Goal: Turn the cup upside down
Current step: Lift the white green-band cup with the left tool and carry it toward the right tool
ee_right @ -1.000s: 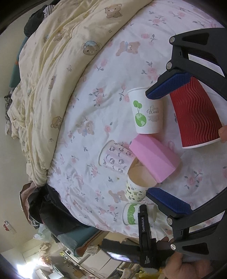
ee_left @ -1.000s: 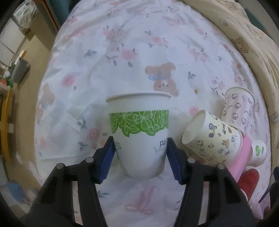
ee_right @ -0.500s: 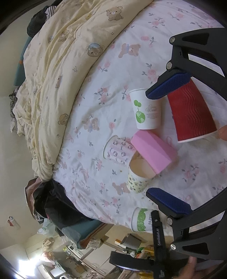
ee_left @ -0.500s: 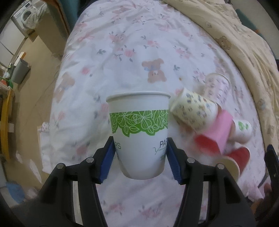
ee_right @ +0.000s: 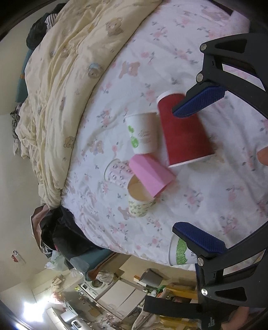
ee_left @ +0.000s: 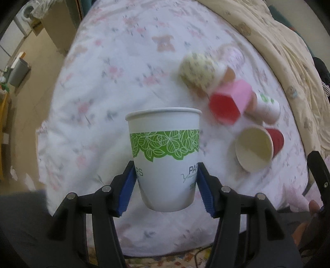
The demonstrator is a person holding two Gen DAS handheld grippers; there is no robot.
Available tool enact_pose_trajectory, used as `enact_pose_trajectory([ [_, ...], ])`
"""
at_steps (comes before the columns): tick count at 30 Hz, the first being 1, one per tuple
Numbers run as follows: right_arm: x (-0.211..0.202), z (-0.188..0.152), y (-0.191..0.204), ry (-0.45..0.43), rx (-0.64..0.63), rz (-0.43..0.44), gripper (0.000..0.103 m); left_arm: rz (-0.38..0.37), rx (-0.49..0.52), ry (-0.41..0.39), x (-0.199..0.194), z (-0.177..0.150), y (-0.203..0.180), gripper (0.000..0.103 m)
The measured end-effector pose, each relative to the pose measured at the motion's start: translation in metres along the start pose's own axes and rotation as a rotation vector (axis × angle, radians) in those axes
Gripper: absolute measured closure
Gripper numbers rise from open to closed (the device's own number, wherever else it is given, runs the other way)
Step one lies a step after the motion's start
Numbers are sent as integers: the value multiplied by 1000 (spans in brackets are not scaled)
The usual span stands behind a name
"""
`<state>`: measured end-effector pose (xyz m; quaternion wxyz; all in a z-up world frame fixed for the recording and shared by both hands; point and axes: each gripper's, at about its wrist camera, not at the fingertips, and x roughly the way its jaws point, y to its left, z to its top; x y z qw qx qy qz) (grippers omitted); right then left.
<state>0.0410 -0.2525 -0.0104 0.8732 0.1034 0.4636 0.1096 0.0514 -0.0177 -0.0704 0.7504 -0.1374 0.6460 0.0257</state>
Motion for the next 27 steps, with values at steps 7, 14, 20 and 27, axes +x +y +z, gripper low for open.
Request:
enact_pose_trajectory([
  [7,-10,-22,-25,28,56,-17,0,-39,-68,70,34,-25,2,49],
  [14,-10,-22,-38,39,89,-17,0,-26,-74,108,52,-32,-7,48],
  [20,-9,-21,-39,42,97,-10,0,-23,-60,101,50,-29,-9,17],
  [27,-6,-19,-34,55,90,3,0,-52,-33,37,12,-26,1,16],
])
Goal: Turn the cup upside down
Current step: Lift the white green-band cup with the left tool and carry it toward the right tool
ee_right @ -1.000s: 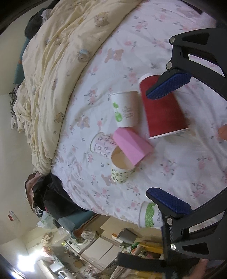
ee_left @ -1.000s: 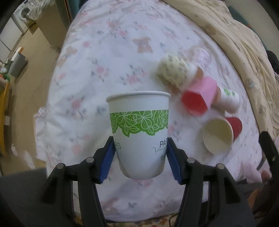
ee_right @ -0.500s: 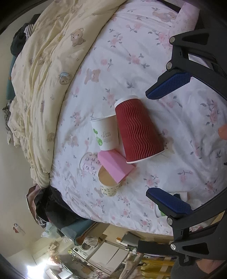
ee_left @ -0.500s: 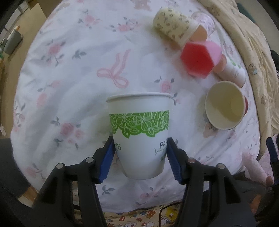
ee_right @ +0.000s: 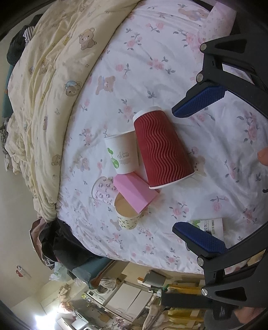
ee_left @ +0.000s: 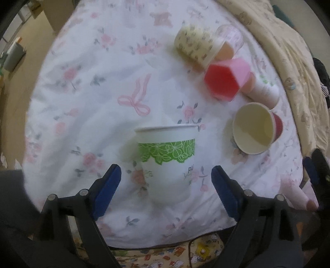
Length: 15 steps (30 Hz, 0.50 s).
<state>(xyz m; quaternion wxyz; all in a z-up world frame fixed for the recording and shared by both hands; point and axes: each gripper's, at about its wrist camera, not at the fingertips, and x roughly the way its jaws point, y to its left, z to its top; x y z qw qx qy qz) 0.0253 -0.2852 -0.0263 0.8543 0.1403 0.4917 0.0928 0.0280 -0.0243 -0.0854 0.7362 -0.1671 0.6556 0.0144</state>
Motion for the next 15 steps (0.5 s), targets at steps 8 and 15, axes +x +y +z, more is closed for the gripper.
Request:
enact_pose_trajectory([
  [8,6,-3,14,7,-39,-3,0,17,61,-190,-64,-1,29,16],
  [15,16,-7,30,20,-78,-8,0,116,136,-334,-84,4,56,16],
])
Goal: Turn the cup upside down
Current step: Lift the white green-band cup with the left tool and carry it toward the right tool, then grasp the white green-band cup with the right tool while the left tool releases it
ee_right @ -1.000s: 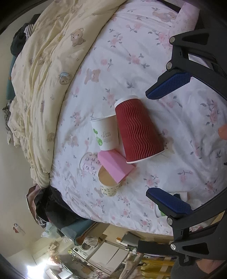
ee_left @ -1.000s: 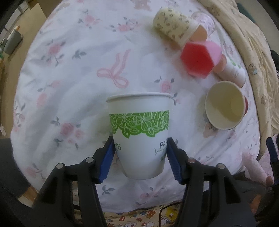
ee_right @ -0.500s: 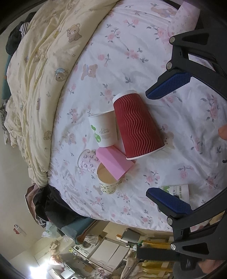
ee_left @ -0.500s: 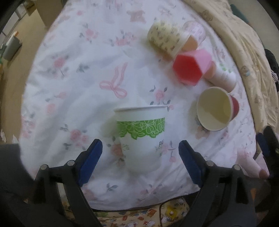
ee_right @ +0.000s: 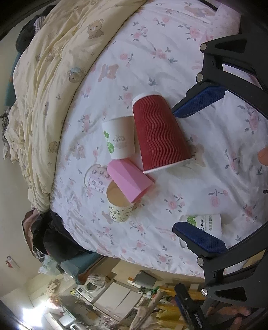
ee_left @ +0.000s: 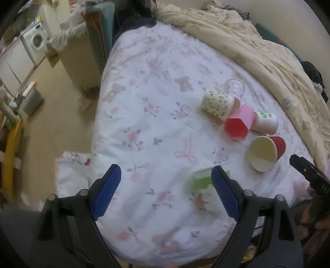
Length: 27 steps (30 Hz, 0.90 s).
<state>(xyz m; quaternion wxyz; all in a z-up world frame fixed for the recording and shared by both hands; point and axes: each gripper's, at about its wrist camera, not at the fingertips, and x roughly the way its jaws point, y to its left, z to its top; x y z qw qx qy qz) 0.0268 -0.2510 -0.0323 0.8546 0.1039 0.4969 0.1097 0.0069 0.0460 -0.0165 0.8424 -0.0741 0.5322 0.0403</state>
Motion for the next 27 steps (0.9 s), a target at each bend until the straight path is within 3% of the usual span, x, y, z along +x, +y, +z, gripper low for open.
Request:
enact_pose_trajectory([
  [5,12,-2,11,27,-1,33,0,-27,-82,9,12,-2,13,16],
  [9,20,-7,28,49,-61,60,0,19,-143,-27,10,-1,27,16],
  [15,36,-16,51,112,-115,117,1,17,-119,-15,11,-4,20,16],
  [18,51,-22,62,175,-135,160,11,9,-113,-28,7,-3,17,16],
  [21,74,-32,76,287,-157,216,12,2,-108,-29,6,-4,16,16],
  [27,104,-44,98,400,-177,250,19,3,-110,-29,5,-5,20,16],
])
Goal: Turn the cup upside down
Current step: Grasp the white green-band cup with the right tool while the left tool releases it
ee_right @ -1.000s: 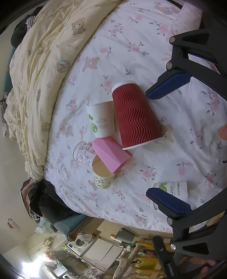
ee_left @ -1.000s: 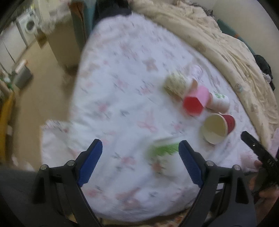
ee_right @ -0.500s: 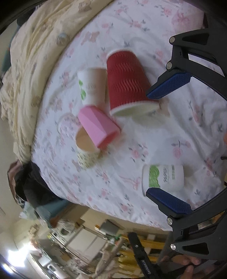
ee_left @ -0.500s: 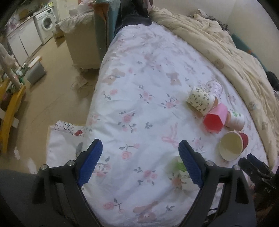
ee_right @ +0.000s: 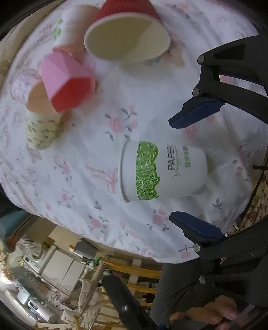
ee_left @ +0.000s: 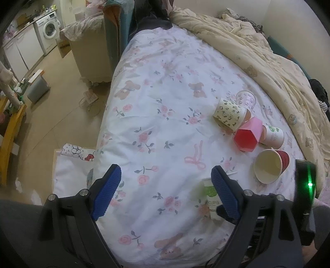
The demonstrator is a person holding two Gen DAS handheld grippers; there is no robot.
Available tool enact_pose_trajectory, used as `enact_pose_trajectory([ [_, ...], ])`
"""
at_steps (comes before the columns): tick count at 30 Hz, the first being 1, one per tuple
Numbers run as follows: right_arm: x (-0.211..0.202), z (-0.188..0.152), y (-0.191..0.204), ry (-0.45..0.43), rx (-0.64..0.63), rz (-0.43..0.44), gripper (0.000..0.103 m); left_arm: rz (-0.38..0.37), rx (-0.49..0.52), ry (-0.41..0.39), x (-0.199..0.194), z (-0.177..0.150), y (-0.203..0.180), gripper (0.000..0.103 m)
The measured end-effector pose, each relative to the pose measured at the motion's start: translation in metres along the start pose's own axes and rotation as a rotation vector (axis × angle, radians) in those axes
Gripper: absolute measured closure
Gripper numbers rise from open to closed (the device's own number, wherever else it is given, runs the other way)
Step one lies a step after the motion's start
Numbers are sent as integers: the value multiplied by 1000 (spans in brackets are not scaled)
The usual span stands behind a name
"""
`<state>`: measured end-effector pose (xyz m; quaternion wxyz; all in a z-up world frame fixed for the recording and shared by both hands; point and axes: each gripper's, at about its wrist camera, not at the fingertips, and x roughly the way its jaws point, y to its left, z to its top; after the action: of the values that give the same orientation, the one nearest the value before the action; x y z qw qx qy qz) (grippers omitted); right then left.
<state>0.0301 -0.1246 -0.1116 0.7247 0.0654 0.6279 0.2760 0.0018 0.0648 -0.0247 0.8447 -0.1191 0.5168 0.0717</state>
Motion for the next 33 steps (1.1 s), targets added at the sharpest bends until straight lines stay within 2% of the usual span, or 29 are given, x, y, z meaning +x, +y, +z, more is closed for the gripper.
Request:
enact_pose_trajectory([
  [3,17,4,1,34,15,-2,21,6,-4,5,1,0,3,16],
  [7,31,4,3,99,23,18,39,12,-15,12,4,0,7,16],
  [9,28,1,4,97,3,-1,43,14,-12,13,4,-1,6,16],
  [14,-2,0,1,39,16,15,44,-7,-23,0,1,0,4,16],
  [18,-50,-1,1,-51,4,25,44,-39,-19,-8,-2,0,-1,16],
  [20,-73,-4,-1,-99,-19,-3,43,-44,-3,-2,0,-1,-6,16],
  [23,-85,-10,-14,-144,-13,-16,43,-66,6,12,2,-3,-12,16],
  [27,-76,-19,-39,-154,81,-16,43,-69,37,14,6,-3,-26,16],
  [30,-84,-17,-38,-198,71,-25,43,-78,61,21,8,0,-37,16],
  [33,-92,-15,-39,-223,73,-16,43,-118,101,13,7,6,-50,16],
])
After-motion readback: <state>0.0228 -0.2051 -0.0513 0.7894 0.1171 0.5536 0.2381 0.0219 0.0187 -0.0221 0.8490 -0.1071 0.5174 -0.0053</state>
